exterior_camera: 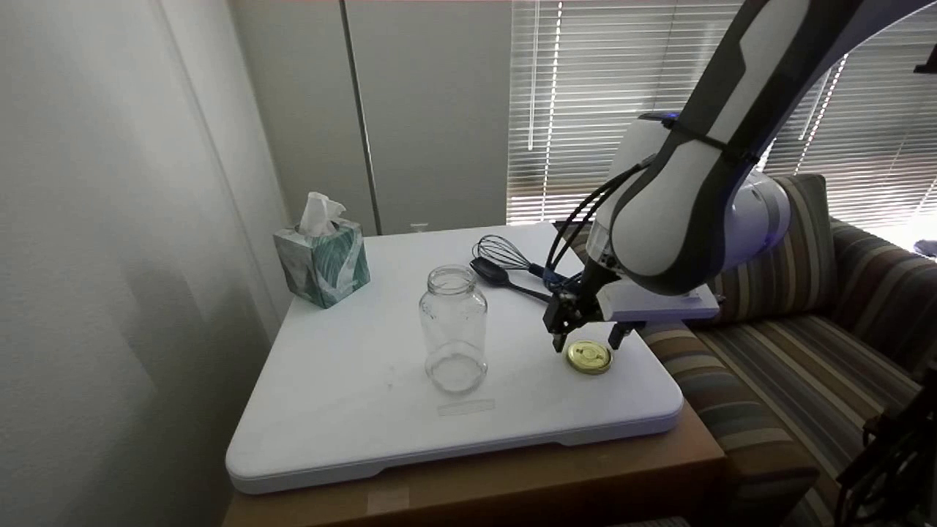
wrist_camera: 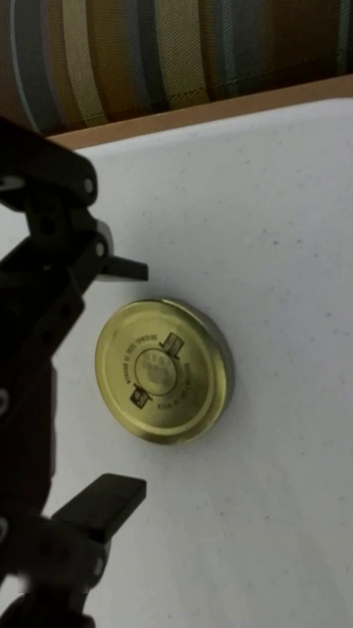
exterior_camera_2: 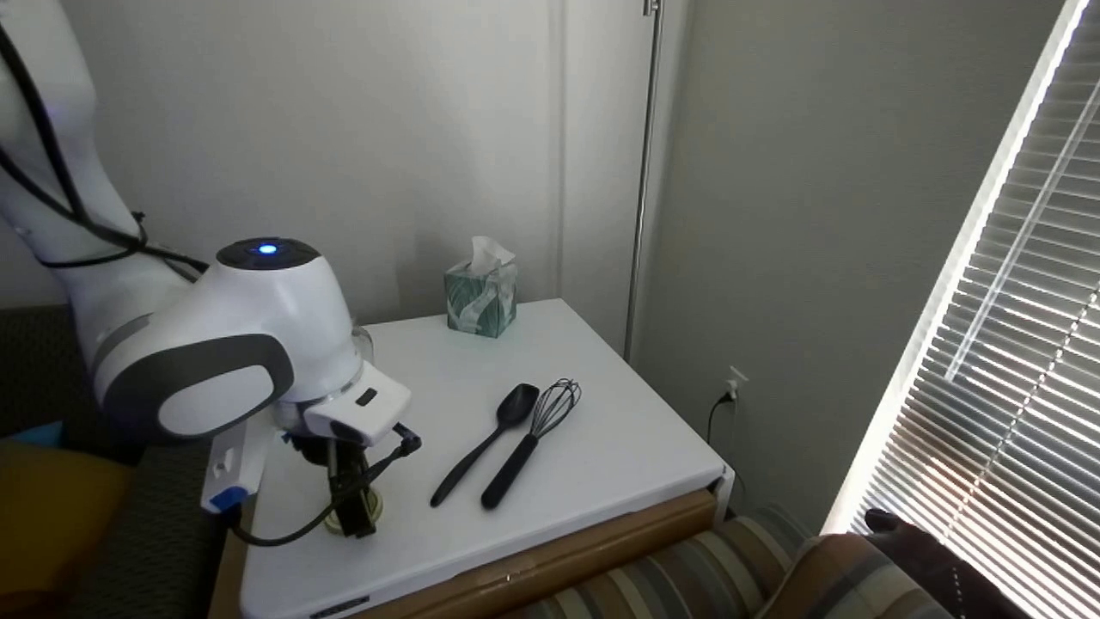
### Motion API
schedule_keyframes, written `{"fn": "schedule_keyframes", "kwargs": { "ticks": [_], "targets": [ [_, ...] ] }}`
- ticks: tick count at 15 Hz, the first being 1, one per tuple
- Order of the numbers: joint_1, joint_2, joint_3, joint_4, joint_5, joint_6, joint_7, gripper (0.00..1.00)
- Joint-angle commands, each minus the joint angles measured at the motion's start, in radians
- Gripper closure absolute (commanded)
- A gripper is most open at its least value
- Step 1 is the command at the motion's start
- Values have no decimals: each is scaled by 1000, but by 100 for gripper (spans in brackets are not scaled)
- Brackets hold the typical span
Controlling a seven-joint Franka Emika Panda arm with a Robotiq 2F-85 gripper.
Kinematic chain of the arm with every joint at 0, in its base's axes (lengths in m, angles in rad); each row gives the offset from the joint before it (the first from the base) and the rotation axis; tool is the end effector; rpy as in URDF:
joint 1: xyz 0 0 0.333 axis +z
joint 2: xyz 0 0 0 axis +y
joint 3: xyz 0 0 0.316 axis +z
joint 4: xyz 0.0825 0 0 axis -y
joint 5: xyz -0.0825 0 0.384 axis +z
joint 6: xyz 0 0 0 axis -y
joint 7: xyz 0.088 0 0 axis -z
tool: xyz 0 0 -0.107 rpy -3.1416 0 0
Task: Place the lid of the jar on the table
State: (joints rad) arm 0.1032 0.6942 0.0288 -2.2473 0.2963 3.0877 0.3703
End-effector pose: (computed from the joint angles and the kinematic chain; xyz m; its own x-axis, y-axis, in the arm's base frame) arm 0.5202 0.0463 0.0691 0.8503 -0.5176 0.0955 -0.5066 -0.8541 -0.1183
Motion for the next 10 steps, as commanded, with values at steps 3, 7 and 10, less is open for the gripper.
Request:
{"fn": "schedule_keyframes", "kwargs": {
  "ticks": [3,7,10],
  "targets": [
    [31,-190,-44,-100,-18,28,-35,0],
    [54,-396,-67,-112,-138,-130,-130,0],
    [21,-546,-4,-69,-176,-289,-198,0]
  ]
}}
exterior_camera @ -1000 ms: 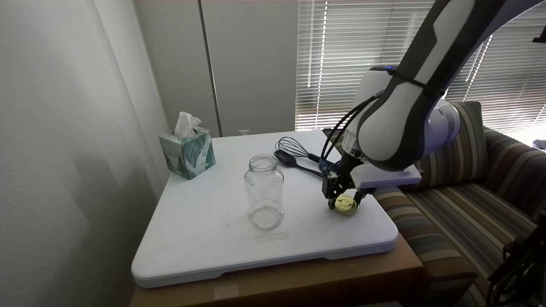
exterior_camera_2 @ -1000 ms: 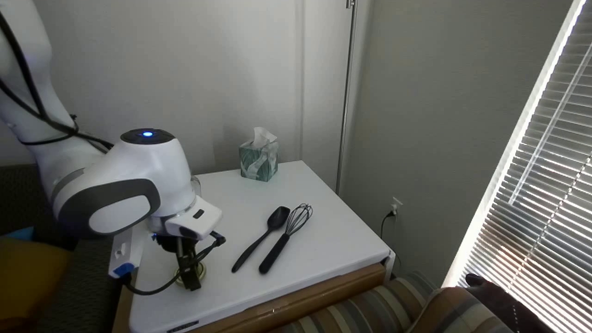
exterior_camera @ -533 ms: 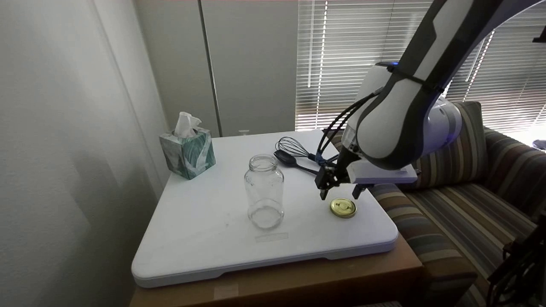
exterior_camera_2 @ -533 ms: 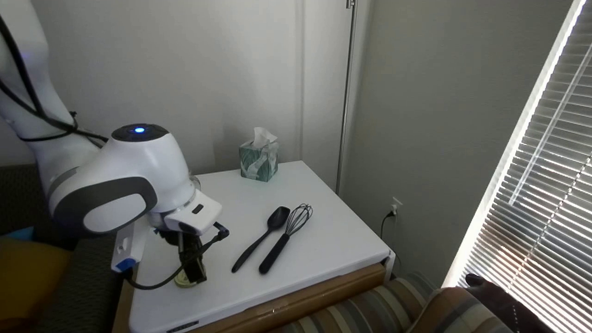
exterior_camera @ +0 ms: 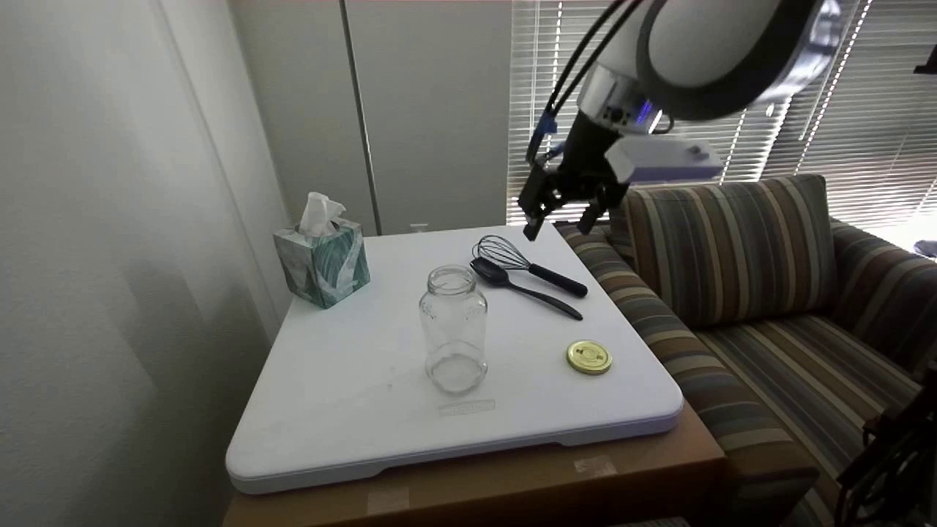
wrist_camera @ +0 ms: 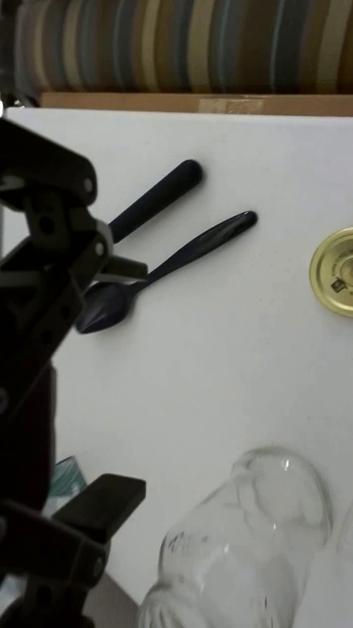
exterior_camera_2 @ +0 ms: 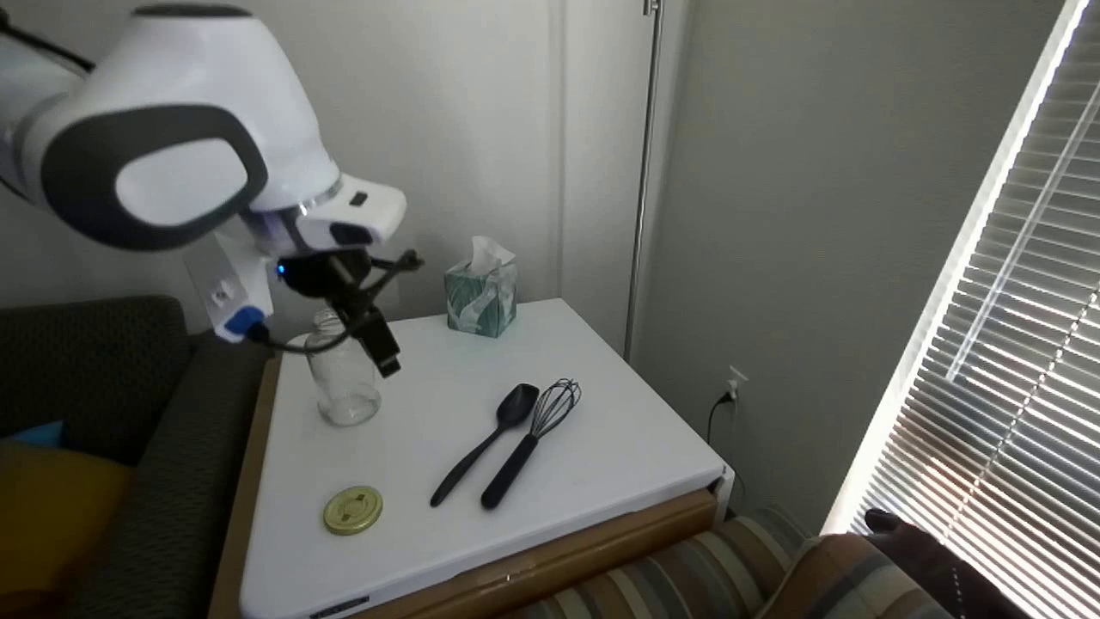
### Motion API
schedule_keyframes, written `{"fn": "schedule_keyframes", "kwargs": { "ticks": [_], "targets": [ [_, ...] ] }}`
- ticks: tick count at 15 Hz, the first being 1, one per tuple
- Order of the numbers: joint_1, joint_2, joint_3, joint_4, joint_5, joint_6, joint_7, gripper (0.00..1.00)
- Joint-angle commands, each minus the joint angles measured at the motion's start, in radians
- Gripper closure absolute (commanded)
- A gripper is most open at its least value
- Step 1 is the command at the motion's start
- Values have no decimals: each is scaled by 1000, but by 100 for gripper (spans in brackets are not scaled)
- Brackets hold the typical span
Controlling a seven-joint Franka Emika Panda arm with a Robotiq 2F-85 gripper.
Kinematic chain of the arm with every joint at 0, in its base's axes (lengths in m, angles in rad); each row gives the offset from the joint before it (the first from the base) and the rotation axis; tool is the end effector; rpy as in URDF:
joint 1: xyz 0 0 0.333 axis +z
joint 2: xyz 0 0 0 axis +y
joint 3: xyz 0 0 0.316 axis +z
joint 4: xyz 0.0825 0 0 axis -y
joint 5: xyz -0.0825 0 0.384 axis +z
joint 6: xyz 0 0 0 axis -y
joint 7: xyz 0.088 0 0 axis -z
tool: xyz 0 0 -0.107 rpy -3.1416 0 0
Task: Place the lid of the jar on the table
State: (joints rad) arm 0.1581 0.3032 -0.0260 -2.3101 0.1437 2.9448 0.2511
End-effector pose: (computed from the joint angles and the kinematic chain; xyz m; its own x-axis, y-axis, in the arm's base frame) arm 0.5518 0.0639 0.2471 0.9194 -0.2598 0.2954 -0.2265 -0.9635 -0.1424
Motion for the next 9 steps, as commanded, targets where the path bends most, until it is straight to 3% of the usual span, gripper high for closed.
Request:
{"fn": "schedule_keyframes", "kwargs": {
  "ticks": [1,4,5,9],
  "targets": [
    [-39,-203,69,14,-19,-207,-110,0],
    [-33,-286,101,96,2,-362,-207,0],
    [-30,-252,95,61,-13,-278,-135,0],
    [-27,-305,106,91,-11,-353,-168,0]
  ]
}}
